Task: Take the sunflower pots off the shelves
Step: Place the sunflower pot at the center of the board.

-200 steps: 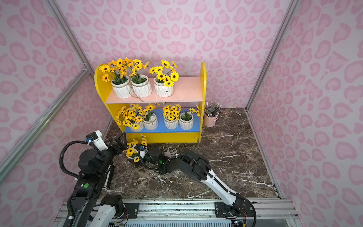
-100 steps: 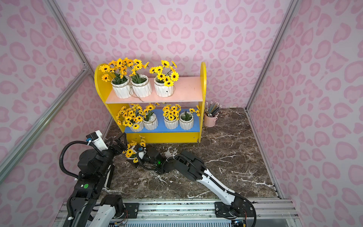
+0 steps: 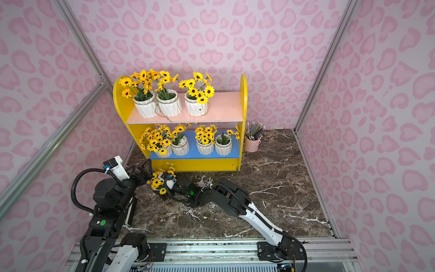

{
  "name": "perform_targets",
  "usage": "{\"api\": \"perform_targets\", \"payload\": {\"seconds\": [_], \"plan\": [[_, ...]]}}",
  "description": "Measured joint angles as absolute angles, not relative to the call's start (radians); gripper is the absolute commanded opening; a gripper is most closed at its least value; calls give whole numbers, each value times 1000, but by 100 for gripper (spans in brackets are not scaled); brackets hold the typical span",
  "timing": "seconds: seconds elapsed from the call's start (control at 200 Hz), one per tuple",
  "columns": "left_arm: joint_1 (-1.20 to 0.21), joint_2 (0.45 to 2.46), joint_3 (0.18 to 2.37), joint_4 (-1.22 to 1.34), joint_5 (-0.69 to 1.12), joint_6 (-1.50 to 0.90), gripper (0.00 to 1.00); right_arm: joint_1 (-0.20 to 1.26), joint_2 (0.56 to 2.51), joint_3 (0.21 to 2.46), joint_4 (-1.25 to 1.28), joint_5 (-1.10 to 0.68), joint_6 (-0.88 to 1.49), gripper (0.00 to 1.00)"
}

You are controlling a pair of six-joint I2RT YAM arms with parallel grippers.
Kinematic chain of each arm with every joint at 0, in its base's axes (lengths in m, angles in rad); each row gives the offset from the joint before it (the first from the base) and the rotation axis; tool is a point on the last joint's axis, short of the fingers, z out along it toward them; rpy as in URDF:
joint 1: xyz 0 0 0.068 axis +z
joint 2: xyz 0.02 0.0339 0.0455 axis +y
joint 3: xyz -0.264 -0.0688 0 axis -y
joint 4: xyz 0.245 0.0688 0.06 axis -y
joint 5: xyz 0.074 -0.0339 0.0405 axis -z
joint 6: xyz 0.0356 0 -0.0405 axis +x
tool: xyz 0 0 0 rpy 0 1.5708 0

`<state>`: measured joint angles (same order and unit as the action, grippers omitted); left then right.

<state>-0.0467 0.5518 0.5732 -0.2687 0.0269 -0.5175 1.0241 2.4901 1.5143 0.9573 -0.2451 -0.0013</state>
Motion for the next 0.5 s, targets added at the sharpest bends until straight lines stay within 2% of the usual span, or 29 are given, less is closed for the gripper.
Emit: {"api": "perform_targets", "payload": {"seconds": [0.215,0.5], "plan": [[-47,556,573,-265,54,-516,97,1018,2403,1336,969,-233,-28,99],[-47,591,600,-247,125,-508,96,992,2327,1268,941,-252,-43,99]]}}
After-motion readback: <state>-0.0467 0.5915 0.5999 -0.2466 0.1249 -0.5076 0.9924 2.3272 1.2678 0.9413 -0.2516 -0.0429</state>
